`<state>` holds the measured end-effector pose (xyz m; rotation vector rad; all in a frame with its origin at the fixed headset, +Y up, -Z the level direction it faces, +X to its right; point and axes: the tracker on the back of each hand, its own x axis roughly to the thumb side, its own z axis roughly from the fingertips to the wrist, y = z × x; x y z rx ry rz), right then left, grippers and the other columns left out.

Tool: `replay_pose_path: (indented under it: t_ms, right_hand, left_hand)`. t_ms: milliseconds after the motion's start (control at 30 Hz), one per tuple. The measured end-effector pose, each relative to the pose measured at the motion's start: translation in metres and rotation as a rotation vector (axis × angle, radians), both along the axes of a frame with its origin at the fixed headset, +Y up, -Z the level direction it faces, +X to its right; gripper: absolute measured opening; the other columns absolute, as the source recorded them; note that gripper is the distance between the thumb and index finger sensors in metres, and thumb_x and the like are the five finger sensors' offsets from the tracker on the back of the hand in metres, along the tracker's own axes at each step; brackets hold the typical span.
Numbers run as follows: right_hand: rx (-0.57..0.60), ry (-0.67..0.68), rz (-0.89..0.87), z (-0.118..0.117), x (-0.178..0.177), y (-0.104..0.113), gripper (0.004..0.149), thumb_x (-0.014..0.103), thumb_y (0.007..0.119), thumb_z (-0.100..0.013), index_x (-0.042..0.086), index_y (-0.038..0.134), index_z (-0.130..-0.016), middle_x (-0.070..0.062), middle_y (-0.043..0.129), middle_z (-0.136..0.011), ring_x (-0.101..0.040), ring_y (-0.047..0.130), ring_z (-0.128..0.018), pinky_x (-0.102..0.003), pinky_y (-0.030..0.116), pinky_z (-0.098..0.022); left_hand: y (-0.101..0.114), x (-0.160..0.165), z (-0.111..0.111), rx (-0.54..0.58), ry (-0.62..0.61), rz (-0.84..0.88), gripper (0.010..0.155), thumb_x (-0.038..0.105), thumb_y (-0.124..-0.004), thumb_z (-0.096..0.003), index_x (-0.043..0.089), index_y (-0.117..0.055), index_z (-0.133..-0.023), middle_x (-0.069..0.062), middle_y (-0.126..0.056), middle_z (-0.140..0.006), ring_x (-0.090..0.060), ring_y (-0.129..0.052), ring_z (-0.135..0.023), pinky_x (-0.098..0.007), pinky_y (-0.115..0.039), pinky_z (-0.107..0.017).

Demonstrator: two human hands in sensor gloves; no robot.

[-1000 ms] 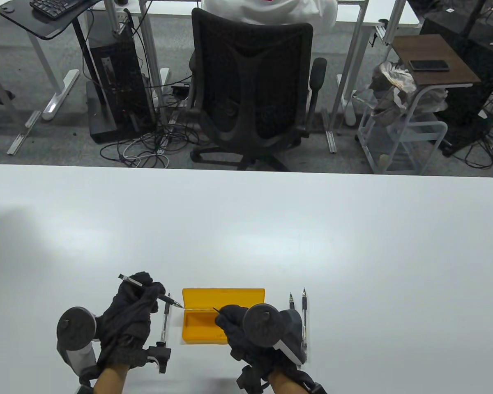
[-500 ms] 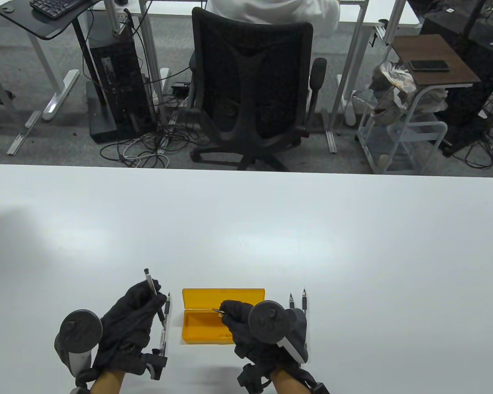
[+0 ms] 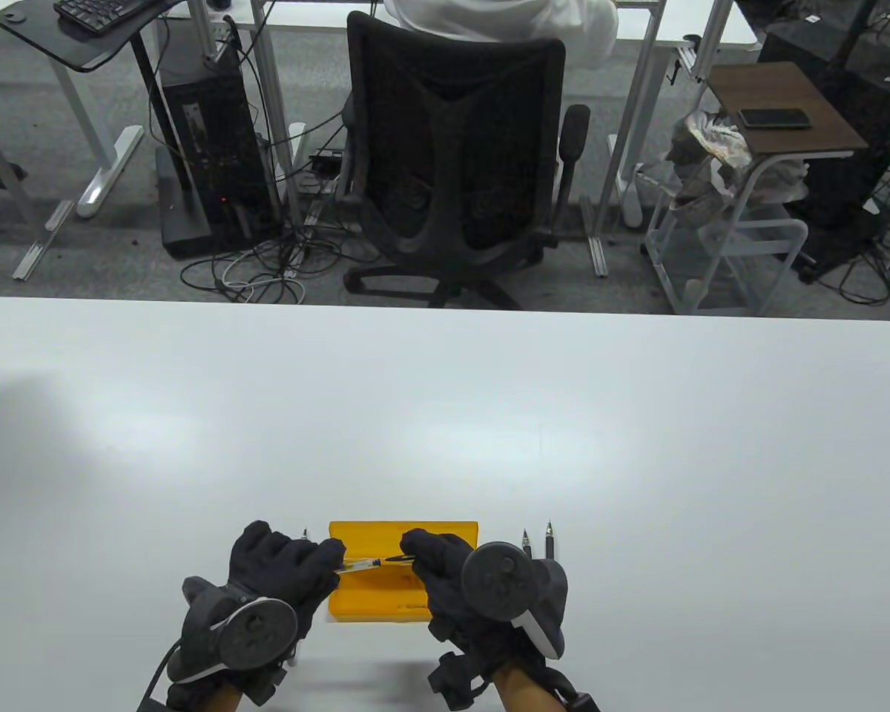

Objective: Cap pen on the opposite end

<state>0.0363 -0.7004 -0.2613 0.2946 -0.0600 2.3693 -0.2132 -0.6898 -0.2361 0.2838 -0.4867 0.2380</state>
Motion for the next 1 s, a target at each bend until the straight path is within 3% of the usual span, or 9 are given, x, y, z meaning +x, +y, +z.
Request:
replay_pose_path:
  t_ms: [533,700,833,1000]
  right_hand:
    - [-0.025,0.049,0.004,0.001,-0.006,-0.002,0.045,0.028,0.071,-0.045,0.025,0.081,-0.089,-0.007,0.092,-0.073,-0.023,0.097,-0.056,-0.044,0.083,-0.044]
    - [-0.100,0.116,-0.028,0.000,-0.007,-0.005,0.046,0.028,0.072,-0.045,0.024,0.081,-0.089,-0.007,0.093,-0.073,-0.023,0.098,-0.055,-0.044,0.083,-0.043]
    - [-0.106,0.123,0.004,0.000,-0.007,-0.003,0.045,0.032,0.072,-0.045,0.020,0.083,-0.088,-0.005,0.099,-0.055,-0.020,0.100,-0.037,-0.041,0.085,-0.033]
    - [-0.011,0.124,0.190,0.005,-0.015,0.004,0.047,0.033,0.071,-0.045,0.016,0.084,-0.086,-0.004,0.100,-0.047,-0.018,0.099,-0.030,-0.040,0.085,-0.030]
  left_hand:
    - [0.000,0.005,0.003,0.000,-0.036,0.016,0.047,0.031,-0.081,-0.0512,0.015,-0.083,-0.095,-0.014,-0.091,-0.081,-0.035,-0.081,-0.072,-0.072,-0.045,-0.071]
    - [-0.002,0.008,0.005,-0.005,-0.053,0.009,0.047,0.030,-0.081,-0.0510,0.014,-0.084,-0.095,-0.015,-0.091,-0.081,-0.035,-0.082,-0.072,-0.072,-0.044,-0.071]
    - [-0.002,0.011,0.006,0.003,-0.072,-0.012,0.046,0.030,-0.081,-0.0507,0.012,-0.085,-0.094,-0.015,-0.093,-0.079,-0.035,-0.083,-0.070,-0.072,-0.045,-0.070]
    - [-0.002,0.019,0.009,0.023,-0.091,-0.041,0.046,0.028,-0.080,-0.0499,0.010,-0.086,-0.092,-0.017,-0.094,-0.076,-0.036,-0.084,-0.067,-0.072,-0.046,-0.070]
